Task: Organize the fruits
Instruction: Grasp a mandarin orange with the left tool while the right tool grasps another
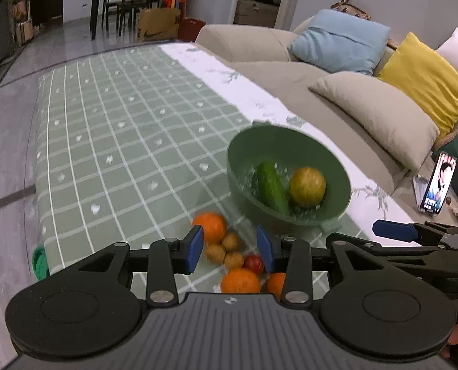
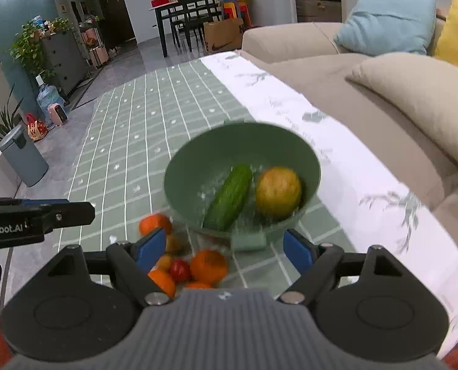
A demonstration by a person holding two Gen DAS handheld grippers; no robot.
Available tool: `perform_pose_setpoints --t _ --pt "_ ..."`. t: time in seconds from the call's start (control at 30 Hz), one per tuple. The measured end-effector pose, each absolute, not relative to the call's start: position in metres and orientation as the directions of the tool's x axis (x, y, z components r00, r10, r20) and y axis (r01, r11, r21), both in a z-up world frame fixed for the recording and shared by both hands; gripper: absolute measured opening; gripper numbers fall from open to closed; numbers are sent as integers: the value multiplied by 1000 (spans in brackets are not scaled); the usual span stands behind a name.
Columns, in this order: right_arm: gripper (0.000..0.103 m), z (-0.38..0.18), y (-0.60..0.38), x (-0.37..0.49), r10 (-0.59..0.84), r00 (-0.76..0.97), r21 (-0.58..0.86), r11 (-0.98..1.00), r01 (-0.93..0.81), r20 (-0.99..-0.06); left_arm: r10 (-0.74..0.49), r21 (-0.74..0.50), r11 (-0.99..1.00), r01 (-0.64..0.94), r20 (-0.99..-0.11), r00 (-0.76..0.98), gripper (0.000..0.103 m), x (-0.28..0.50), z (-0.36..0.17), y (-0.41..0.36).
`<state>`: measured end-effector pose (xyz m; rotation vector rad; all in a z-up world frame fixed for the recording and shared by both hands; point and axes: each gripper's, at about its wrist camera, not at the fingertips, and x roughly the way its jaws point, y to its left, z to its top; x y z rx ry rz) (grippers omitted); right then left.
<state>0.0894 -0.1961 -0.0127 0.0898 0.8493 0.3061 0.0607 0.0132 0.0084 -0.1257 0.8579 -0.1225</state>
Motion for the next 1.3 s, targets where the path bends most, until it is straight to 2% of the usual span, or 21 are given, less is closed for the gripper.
perform_pose_setpoints --t 0.07,0.33,0.43,1.3 --pt "78 -21 -193 85 309 603 202 949 -241 -736 -150 -153 987 50 -755 638 47 54 0 15" --pt "49 -64 -181 80 342 503 196 926 -321 -794 -146 -168 986 17 -794 590 47 41 -36 21" --pt "45 -73 -173 80 358 481 199 915 -350 -800 -153 -179 984 12 -804 574 47 41 -45 21" --pt "41 -102 -157 99 365 453 155 887 -436 -814 -239 -251 967 35 -859 453 53 78 -86 -4"
